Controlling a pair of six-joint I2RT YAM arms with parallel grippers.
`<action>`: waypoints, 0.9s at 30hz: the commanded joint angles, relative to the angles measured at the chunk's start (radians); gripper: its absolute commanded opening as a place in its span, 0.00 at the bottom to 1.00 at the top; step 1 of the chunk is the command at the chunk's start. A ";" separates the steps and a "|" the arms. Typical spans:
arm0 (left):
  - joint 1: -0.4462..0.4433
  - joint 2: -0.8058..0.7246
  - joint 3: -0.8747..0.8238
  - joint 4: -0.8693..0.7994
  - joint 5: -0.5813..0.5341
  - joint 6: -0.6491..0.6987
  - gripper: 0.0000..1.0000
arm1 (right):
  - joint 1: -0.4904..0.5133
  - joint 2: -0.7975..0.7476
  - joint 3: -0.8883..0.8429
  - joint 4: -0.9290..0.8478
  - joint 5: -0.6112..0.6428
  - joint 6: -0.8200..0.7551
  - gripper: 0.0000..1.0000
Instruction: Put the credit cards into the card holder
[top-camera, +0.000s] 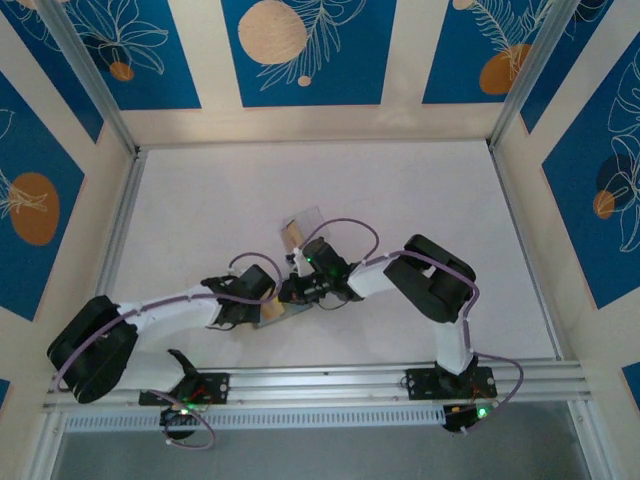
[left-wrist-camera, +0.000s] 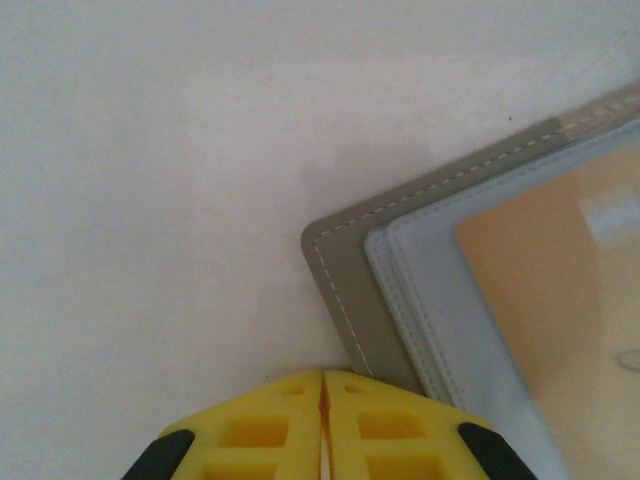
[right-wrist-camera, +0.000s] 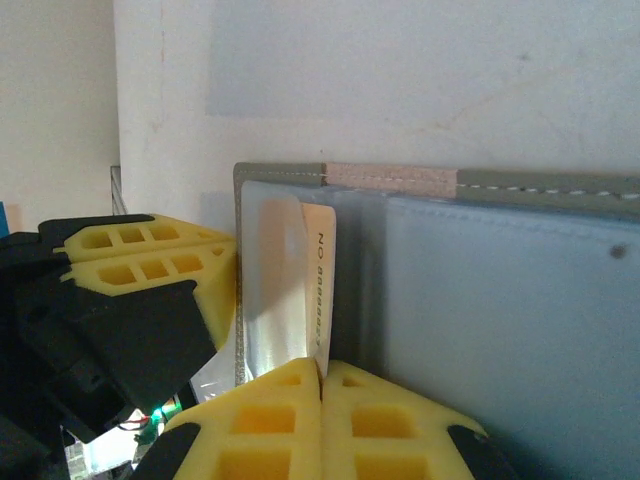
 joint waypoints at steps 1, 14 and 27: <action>-0.011 0.080 -0.011 0.180 0.104 0.022 0.08 | -0.006 -0.004 -0.053 -0.120 0.057 0.009 0.00; -0.016 0.097 -0.022 0.216 0.116 0.008 0.08 | 0.058 0.046 0.024 -0.123 0.045 0.035 0.00; -0.016 0.100 -0.032 0.228 0.107 -0.012 0.08 | 0.094 0.000 0.087 -0.248 0.015 -0.041 0.27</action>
